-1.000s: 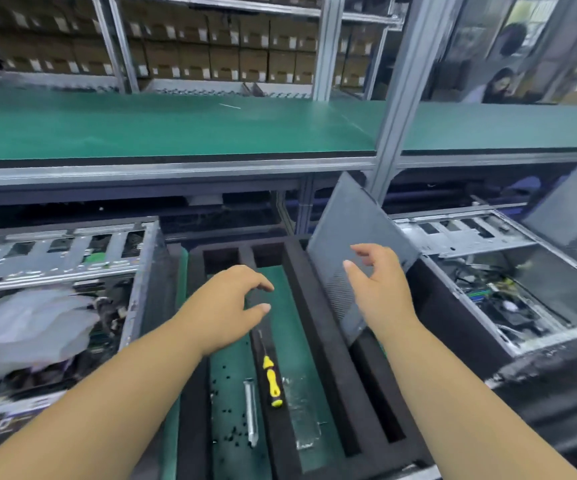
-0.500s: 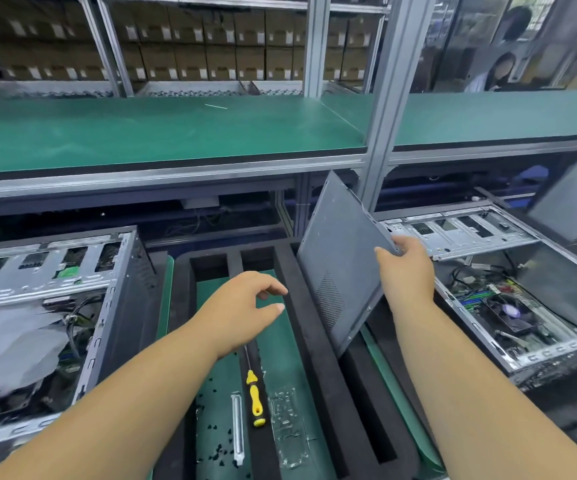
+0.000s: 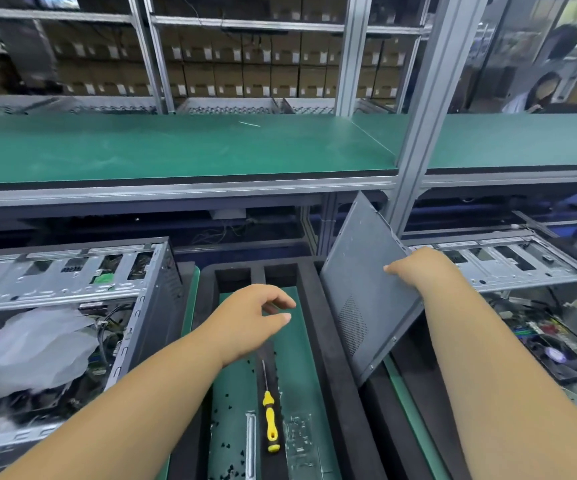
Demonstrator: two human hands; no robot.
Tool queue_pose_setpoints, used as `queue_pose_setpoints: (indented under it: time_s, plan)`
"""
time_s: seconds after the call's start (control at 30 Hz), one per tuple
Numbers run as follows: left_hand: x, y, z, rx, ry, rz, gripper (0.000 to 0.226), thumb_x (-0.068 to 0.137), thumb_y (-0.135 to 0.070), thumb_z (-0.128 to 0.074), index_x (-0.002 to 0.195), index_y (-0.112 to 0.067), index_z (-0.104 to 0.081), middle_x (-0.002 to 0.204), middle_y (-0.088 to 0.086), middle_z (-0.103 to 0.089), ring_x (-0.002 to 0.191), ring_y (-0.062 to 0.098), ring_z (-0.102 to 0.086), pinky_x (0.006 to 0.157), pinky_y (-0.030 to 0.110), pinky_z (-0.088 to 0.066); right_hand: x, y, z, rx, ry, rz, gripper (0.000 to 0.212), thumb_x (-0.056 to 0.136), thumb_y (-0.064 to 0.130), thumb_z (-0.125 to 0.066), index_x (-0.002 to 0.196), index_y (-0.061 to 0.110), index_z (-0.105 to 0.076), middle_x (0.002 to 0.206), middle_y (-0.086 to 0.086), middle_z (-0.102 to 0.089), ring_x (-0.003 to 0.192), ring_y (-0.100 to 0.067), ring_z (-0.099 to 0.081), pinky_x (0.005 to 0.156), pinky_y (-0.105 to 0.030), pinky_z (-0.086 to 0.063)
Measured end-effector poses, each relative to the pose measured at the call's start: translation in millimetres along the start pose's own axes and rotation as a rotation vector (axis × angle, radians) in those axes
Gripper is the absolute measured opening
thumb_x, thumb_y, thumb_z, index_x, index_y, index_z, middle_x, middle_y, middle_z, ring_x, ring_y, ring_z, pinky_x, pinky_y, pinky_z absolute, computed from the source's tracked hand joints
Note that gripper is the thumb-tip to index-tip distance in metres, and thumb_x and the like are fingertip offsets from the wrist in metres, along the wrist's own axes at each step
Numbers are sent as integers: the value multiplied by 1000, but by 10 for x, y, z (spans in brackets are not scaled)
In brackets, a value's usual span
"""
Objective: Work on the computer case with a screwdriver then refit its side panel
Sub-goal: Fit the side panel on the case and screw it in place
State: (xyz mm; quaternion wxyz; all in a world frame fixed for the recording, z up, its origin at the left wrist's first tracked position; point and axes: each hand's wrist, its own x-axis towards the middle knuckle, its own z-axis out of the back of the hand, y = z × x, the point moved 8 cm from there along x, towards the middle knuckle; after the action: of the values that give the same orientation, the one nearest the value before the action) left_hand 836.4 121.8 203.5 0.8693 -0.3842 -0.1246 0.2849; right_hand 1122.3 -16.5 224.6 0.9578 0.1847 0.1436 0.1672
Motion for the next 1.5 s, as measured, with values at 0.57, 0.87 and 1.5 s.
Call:
queue_pose_setpoints:
  time_s: [0.57,0.87,1.5]
  plan:
    - [-112,78,436,-237,-119,96,17,90,-31,-64,100,-44,-70,102,-26,-68,96,-12,-60,79,12,-41,-654,151,450,28,-269,147,11,82,6,-56,75,14,-59,84,-9,-60,77,-32,-53,67,-31,-40]
    - [-324,-76,971,-591,-221,7,27,103,-38,-40,113,-31,-64,105,-7,-73,93,9,-69,84,29,-50,-1797,749,894,-27,-474,491,28,91,28,-60,70,14,-49,69,-3,-54,75,-34,-54,58,-33,-37]
    - [-1802,1598,3026,-1507,-182,195,66,78,-64,-61,113,-7,-60,111,13,-70,107,33,-66,95,45,-47,-4089,2350,-109,-38,-914,1372,39,71,-9,-70,100,15,-80,87,-1,-78,72,-26,-73,56,-34,-58]
